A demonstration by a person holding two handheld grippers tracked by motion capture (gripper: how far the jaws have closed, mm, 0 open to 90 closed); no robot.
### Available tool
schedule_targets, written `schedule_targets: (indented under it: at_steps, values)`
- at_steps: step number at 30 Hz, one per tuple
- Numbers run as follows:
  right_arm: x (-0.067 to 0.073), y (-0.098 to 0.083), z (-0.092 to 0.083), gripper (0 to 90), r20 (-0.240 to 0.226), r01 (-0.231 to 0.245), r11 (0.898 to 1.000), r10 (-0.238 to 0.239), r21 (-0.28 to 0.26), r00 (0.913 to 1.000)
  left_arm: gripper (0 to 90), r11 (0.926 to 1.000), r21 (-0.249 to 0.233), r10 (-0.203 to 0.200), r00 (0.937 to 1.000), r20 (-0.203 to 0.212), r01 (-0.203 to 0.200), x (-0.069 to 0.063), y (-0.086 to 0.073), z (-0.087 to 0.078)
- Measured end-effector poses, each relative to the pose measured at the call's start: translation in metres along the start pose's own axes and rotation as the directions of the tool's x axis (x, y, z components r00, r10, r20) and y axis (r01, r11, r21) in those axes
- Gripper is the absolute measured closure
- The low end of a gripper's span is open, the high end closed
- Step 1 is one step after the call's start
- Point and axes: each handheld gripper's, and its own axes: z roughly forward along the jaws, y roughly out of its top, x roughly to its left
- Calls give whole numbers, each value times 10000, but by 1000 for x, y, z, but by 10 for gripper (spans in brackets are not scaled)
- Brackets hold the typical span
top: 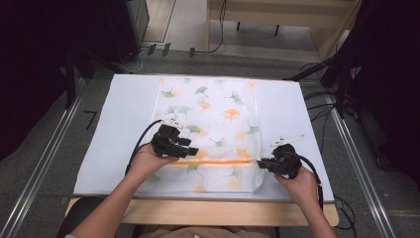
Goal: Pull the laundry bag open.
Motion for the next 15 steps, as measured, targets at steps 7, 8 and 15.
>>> schedule_targets:
  at_steps: [7, 8, 15]
  values:
    - [0, 2, -6, 847, -161, 17, 9997, -21, -244, 9999, 572, 9992, -277, 320, 9977, 605, -303, -16, 4, 11]
    - [0, 2, -6, 847, -199, 1, 9998, -6, -218, 9998, 582, 9988, -322, 393, 9969, 685, -372, -18, 4, 13]
    - [0, 3, -4, 848, -396, -1, 9998, -7, -202, 9992, 572, 9938, 57, 1109, 9929, 433, -1113, -34, 9, 29]
